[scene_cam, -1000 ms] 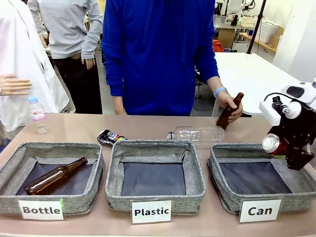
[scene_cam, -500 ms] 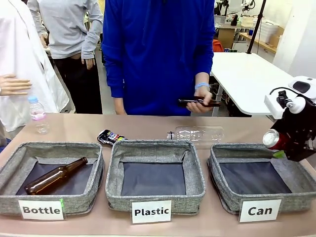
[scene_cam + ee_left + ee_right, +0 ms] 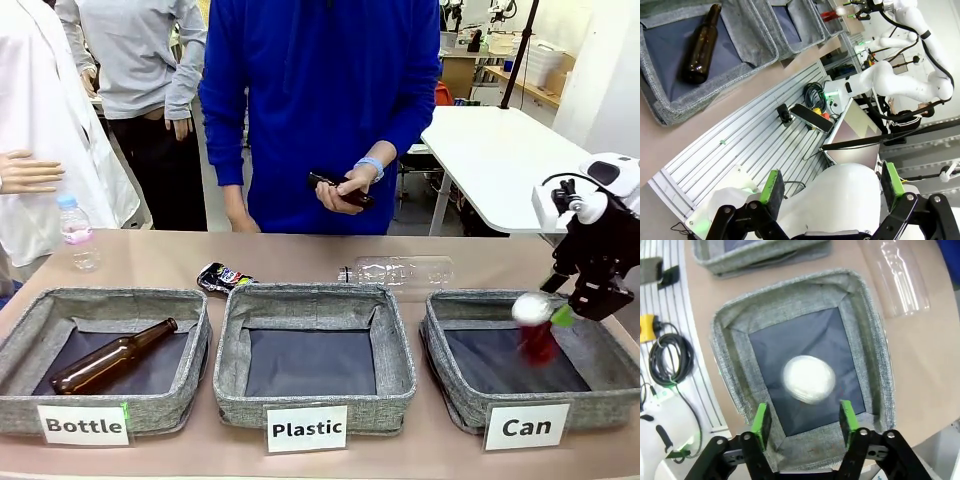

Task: Sort the can waste into the basket.
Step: Pick up the can waste from the table and place it in the right Fabric basket.

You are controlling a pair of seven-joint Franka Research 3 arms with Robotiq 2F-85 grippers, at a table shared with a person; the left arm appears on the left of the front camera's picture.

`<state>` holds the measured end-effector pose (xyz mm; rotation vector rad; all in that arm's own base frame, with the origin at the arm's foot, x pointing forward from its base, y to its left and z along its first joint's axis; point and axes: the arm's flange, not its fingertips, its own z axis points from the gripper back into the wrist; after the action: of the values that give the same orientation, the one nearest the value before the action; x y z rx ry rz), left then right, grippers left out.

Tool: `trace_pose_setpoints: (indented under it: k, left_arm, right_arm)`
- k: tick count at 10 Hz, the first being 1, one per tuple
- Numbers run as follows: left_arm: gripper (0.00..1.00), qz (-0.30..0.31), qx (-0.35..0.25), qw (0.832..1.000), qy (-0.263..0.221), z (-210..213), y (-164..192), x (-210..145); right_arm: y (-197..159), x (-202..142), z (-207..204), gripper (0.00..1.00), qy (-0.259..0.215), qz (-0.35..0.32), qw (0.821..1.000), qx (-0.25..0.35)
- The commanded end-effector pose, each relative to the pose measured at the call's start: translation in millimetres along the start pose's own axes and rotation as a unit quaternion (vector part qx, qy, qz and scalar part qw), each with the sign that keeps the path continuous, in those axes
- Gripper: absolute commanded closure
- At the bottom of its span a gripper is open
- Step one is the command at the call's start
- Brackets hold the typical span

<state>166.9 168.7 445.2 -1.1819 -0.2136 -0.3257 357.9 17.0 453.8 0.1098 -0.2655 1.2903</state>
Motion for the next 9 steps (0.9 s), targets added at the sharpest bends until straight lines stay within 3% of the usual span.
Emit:
trace_pose_setpoints:
  k: [1, 3, 4, 5, 6, 7, 8, 9]
  left_arm:
    - [0.0, 0.003, -0.009, 1.0, -0.005, 3, -3, 2]
    - [0.0, 0.003, -0.009, 1.0, -0.005, 3, -3, 2]
    - [0.0, 0.003, -0.009, 1.0, -0.005, 3, -3, 2]
    - [0.0, 0.003, -0.009, 1.0, -0.005, 3, -3, 2]
    - [0.0, 0.003, -0.009, 1.0, -0.005, 3, -3, 2]
    - [0.0, 0.003, -0.009, 1.0, -0.005, 3, -3, 2]
    - [0.0, 0.003, -0.009, 1.0, -0.005, 3, -3, 2]
    - [0.0, 0.003, -0.009, 1.0, -0.005, 3, -3, 2]
  right_arm:
    - [24, -10, -24, 0.0, 0.001, -0.04, 0.999, -0.015]
    - [14, -19, -20, 0.0, -0.017, -0.096, 0.995, 0.01]
    - [4, -28, -10, 0.0, -0.052, -0.174, 0.983, 0.039]
    - [-8, -48, 6, 0.0, -0.112, -0.264, 0.955, 0.079]
    - [-17, -76, 23, 0.0, -0.184, -0.345, 0.913, 0.116]
    - [-20, -106, 37, 0.0, -0.251, -0.42, 0.855, 0.172]
    - [-21, -127, 48, 0.0, -0.297, -0.494, 0.788, 0.216]
    - [-24, -145, 59, 0.0, -0.328, -0.558, 0.708, 0.281]
